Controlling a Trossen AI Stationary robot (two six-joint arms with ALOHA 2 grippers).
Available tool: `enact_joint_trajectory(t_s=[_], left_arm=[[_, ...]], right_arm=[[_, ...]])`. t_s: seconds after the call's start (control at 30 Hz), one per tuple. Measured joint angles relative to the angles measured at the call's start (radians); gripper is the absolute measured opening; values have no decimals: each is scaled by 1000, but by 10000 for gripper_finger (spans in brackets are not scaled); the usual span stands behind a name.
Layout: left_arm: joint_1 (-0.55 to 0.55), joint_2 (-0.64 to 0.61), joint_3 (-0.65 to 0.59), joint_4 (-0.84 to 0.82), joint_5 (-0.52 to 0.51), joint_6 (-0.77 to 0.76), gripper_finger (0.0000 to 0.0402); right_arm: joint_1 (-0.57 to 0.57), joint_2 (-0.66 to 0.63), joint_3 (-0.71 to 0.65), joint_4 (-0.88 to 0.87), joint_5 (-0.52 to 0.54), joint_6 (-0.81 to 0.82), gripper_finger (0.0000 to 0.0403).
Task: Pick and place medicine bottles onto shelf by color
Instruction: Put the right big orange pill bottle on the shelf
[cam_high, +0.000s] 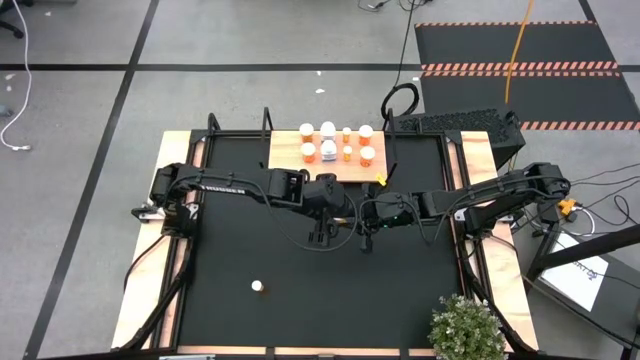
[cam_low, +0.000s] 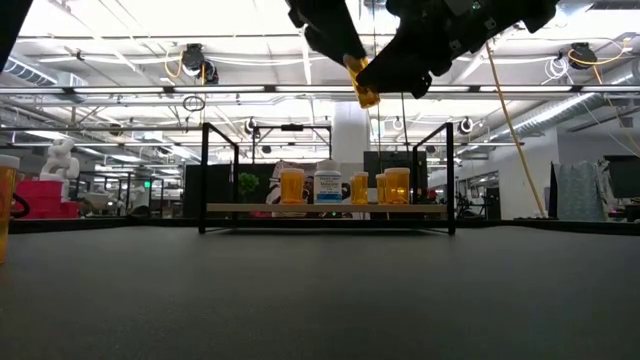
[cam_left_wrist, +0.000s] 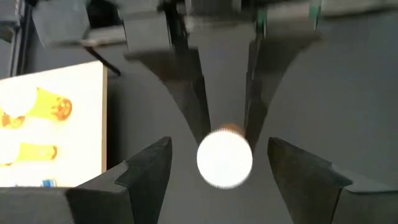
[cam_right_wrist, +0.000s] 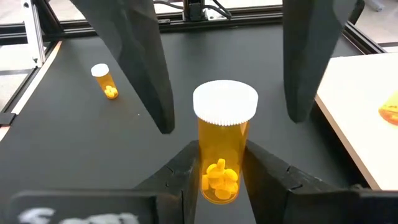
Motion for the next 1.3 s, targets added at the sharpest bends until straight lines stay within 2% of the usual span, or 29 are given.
enact_joint_trajectory(t_s=[0.57, 0.97, 1.3], left_arm=[[-1, 2, 1, 6, 4, -3, 262], [-1, 2, 1, 4, 5, -4, 169], [-1, 2, 1, 4, 6, 8, 132]], right_arm=[[0, 0, 0, -10, 2, -8, 103], [0, 0, 0, -11, 3, -8, 103], [0, 0, 0, -12, 3, -8, 103]])
